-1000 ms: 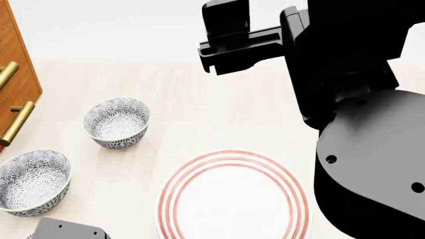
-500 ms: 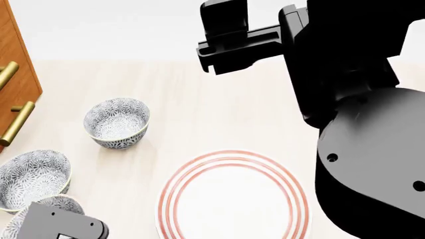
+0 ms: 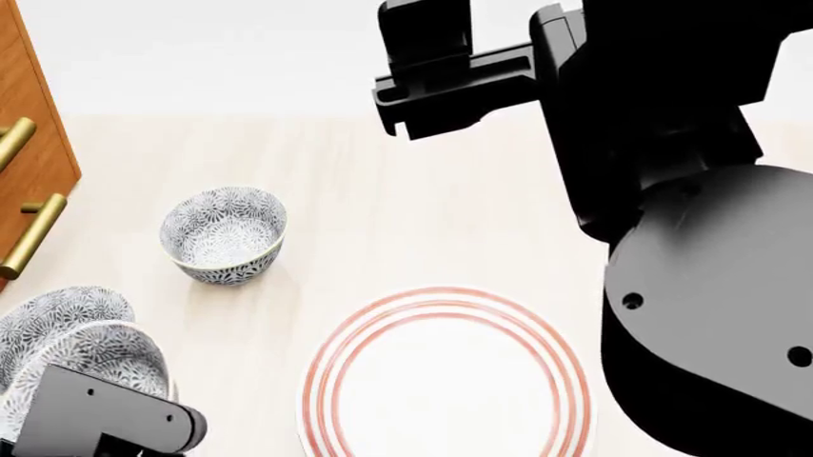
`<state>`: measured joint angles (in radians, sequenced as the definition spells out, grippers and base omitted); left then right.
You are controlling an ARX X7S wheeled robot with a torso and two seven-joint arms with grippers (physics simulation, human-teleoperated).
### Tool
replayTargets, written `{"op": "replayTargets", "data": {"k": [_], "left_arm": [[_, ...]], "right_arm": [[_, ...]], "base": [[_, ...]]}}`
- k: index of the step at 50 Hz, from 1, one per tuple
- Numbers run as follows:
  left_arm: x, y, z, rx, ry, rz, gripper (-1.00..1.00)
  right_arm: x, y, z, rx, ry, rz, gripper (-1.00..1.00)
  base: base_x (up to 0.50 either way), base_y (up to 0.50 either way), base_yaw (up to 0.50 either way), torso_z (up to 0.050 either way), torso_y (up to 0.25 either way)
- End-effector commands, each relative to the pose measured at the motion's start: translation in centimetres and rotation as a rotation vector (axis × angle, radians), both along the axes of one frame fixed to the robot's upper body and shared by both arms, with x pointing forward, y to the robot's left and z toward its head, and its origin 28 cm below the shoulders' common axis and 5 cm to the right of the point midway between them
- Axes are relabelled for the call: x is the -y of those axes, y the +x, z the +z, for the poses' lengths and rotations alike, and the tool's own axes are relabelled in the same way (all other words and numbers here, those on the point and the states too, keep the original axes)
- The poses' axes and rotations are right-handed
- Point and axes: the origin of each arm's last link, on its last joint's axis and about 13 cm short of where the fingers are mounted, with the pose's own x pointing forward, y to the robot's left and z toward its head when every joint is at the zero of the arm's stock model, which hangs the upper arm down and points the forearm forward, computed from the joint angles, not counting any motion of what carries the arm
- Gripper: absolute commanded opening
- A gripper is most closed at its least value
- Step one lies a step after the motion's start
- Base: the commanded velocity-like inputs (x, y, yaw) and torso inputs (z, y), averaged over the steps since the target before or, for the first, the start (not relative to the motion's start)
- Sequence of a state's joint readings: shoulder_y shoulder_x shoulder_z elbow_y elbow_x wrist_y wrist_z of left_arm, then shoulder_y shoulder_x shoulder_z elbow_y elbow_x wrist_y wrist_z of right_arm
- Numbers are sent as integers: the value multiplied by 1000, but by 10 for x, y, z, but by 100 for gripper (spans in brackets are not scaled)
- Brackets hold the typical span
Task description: Put the bowl at the front on the plate.
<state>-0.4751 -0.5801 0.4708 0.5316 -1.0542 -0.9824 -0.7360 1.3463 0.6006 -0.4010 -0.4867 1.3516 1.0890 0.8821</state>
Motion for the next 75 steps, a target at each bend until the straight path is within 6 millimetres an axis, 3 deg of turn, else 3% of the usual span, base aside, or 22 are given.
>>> {"op": "replayTargets", "data": {"k": [1, 3, 21, 75], "left_arm": [[1, 0, 9, 74, 1, -20, -100], [2, -1, 11, 34, -76, -43, -100], [1, 0, 35, 147, -68, -53, -100], [17, 7, 59, 359, 10, -204, -100]], "right_arm": [[1, -1, 0, 2, 0, -3, 100], [1, -2, 0, 5, 1, -3, 100], [4, -4, 1, 13, 13, -13, 100], [4, -5, 1, 36, 14, -18, 100]], "base": [[0, 0, 0, 0, 0], [0, 0, 0, 0, 0], [0, 0, 0, 0, 0], [0, 0, 0, 0, 0]]}}
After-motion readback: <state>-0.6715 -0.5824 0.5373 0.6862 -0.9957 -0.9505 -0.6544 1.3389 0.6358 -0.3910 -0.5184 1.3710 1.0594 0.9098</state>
